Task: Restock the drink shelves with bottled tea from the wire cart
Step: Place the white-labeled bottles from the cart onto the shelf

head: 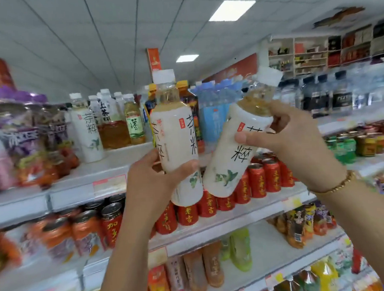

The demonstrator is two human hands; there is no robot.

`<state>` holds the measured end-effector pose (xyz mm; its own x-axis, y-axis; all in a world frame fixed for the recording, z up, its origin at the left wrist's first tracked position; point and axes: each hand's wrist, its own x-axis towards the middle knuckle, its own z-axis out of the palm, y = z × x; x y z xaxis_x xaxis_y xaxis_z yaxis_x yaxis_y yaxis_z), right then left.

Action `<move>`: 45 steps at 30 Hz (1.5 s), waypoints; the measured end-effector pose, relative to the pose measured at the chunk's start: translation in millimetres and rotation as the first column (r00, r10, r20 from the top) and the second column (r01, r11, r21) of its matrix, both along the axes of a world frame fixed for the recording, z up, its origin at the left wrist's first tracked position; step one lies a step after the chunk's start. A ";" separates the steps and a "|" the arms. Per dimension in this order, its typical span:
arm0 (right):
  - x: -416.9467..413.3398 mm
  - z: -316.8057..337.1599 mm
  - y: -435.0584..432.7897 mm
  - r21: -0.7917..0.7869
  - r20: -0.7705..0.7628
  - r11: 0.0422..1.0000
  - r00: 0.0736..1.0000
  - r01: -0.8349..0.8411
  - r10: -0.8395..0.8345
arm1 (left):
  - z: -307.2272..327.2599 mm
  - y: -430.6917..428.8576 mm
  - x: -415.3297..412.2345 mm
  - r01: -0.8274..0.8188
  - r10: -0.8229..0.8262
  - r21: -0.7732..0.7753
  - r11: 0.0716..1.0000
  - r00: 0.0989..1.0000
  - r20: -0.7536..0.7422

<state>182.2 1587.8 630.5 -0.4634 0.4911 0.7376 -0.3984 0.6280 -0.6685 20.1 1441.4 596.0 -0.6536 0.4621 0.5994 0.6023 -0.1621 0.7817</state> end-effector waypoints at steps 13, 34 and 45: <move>-178.9 84.3 -49.6 0.211 0.049 0.970 0.992 -0.123 0.115 | 78.5 -54.4 -134.5 -0.484 0.495 0.139 0.864 0.867 -0.057; -318.7 46.1 -63.3 0.004 0.444 1.000 0.896 0.025 -0.024 | 51.0 -49.4 -253.7 -0.265 0.254 -0.426 0.865 0.964 -0.084; -343.6 44.2 -47.0 0.309 0.654 0.922 0.652 0.233 -0.384 | 52.6 -23.6 -262.8 -0.294 0.256 -0.545 0.785 0.955 -0.146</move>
<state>-161.4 1540.8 674.7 -0.7202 0.5945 0.3576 0.3693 0.7649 -0.5278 -242.7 1417.8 648.5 -0.7754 0.5331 0.3386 0.6035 0.4677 0.6457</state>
